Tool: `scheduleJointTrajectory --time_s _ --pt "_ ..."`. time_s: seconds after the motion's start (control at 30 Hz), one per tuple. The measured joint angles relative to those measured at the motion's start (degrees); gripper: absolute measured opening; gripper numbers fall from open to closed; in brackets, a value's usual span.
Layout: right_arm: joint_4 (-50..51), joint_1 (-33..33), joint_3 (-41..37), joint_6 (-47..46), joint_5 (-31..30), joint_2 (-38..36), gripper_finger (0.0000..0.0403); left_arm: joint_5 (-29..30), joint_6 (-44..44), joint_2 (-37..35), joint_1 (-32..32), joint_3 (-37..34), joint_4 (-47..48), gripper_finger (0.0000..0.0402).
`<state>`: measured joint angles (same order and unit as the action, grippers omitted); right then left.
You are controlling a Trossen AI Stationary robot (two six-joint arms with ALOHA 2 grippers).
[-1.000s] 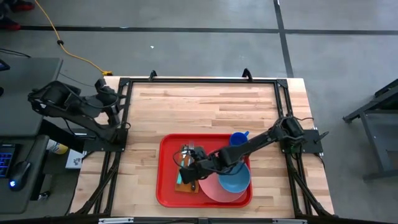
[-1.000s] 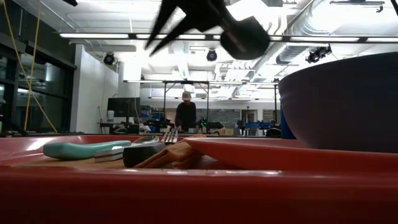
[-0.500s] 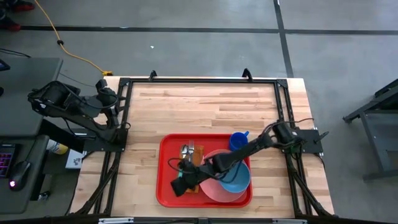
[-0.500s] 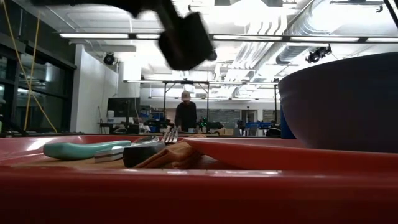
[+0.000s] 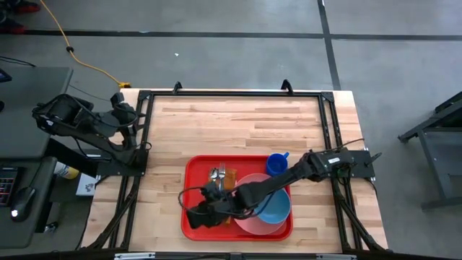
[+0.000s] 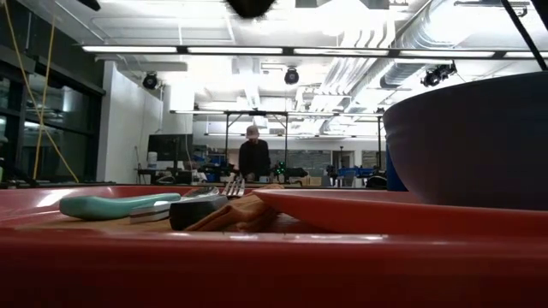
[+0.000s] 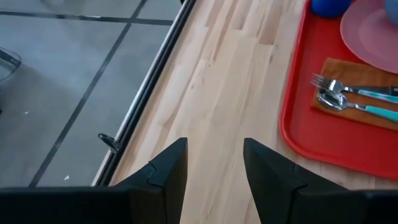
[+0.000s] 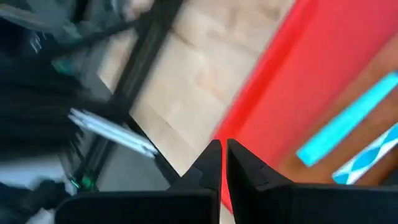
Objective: Set up tray
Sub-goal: Adjust the black bread knife
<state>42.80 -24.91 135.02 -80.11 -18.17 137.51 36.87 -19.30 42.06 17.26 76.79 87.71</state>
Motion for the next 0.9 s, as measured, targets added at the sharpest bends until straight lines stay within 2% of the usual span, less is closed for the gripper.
scheduleJointTrajectory --time_s 0.13,0.33,0.53,0.73,0.9 --pt "0.4 0.1 -2.1 -3.3 -2.8 -2.8 0.0000 -0.1 0.0 0.0 0.0 0.0 1.1 0.0186" --pt "10.7 -0.6 -2.4 -11.3 7.5 -0.4 0.0000 -0.1 0.0 0.0 0.0 0.0 1.5 0.0186" --pt "18.6 -0.5 -2.3 -15.7 13.7 -0.7 0.0000 0.0 0.0 0.0 0.0 0.0 2.4 0.0186" --pt "15.2 1.0 -3.9 -15.0 18.6 -0.7 0.0000 0.1 0.1 0.0 0.0 0.0 2.4 0.0186" --pt "8.2 1.5 -8.7 -14.6 19.5 -0.6 0.0005 0.1 1.1 0.0 0.0 0.0 2.3 0.0186"
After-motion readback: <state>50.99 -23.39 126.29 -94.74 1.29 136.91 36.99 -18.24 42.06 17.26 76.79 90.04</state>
